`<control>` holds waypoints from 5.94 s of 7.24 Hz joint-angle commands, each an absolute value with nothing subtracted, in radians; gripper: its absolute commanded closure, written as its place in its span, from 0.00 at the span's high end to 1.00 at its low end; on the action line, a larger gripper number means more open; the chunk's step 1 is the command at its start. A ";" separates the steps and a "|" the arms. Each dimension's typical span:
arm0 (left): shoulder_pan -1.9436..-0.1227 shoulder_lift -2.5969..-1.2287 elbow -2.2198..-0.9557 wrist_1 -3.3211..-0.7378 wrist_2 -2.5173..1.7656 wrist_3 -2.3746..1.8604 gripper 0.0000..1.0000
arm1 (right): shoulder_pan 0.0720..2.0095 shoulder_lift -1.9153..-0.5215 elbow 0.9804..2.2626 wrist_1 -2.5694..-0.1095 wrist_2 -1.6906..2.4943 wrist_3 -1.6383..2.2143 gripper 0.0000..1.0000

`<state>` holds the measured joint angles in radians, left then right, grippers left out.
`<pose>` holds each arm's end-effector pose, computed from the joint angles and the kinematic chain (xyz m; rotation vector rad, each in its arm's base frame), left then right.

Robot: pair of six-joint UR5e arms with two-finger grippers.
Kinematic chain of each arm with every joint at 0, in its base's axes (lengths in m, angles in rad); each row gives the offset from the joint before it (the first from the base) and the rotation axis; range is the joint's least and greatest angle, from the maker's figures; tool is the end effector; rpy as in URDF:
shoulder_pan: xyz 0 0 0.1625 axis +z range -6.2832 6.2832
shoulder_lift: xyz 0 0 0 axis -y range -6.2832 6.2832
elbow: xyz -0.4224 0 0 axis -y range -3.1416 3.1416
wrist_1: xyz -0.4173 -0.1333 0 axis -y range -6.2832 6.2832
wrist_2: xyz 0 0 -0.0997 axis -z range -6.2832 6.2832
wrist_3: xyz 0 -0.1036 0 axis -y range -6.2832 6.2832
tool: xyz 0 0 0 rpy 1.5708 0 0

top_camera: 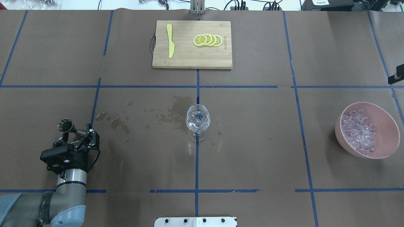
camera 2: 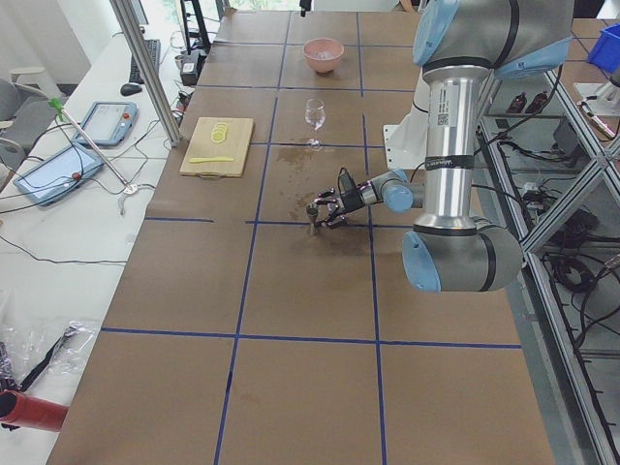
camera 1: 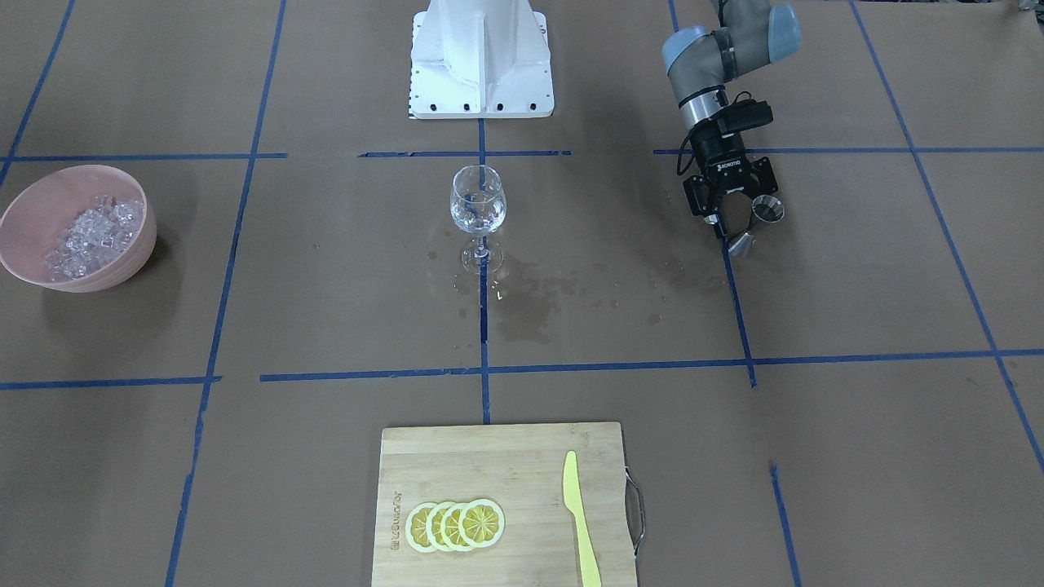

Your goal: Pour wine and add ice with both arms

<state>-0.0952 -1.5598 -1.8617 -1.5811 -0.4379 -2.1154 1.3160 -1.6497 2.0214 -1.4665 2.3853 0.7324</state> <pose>0.4806 -0.2741 0.4832 1.0645 0.5150 -0.7298 -0.0641 -0.4759 0.4495 0.0172 -0.9172 0.2500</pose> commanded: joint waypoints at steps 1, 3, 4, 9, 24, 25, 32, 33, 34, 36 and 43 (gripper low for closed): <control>-0.116 -1.559 -1.852 -1.580 -0.428 -2.115 0.82 | 1.281 -1.649 2.043 -1.466 2.372 0.782 1.00; -0.120 -1.560 -1.838 -1.582 -0.428 -2.115 0.79 | 1.278 -1.649 2.045 -1.465 2.372 0.785 1.00; -0.120 -1.562 -1.835 -1.580 -0.428 -2.115 0.79 | 1.278 -1.649 2.045 -1.465 2.370 0.785 1.00; -0.117 -1.563 -1.824 -1.580 -0.426 -2.114 0.68 | 1.278 -1.649 2.045 -1.465 2.372 0.784 1.00; -0.185 -1.630 -2.008 -1.589 -0.422 -1.882 0.00 | 1.278 -1.652 2.045 -1.462 2.376 0.784 1.00; -0.201 -1.690 -2.016 -1.601 -0.425 -1.777 0.00 | 1.278 -1.654 2.045 -1.459 2.382 0.784 1.00; -0.297 -1.827 -2.017 -1.960 -0.508 -1.297 0.00 | 1.278 -1.644 2.045 -1.457 2.384 0.784 1.00; -0.299 -1.827 -2.017 -1.963 -0.508 -1.211 0.00 | 1.278 -1.643 2.045 -1.457 2.381 0.784 1.00; -0.299 -1.828 -2.017 -1.965 -0.506 -1.168 0.00 | 1.278 -1.641 2.045 -1.457 2.378 0.784 1.00; -0.299 -1.888 -2.019 -1.965 -0.512 -1.047 0.00 | 1.278 -1.640 2.045 -1.457 2.378 0.784 1.00; -0.270 -2.008 -1.905 -2.065 -0.626 -0.859 0.00 | 1.278 -1.643 2.060 -1.457 2.356 0.781 1.00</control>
<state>-0.2780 -2.0063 -1.9164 -2.0463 -0.6256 -0.8988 1.2778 -1.6428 2.0585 -1.4573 2.3593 0.7807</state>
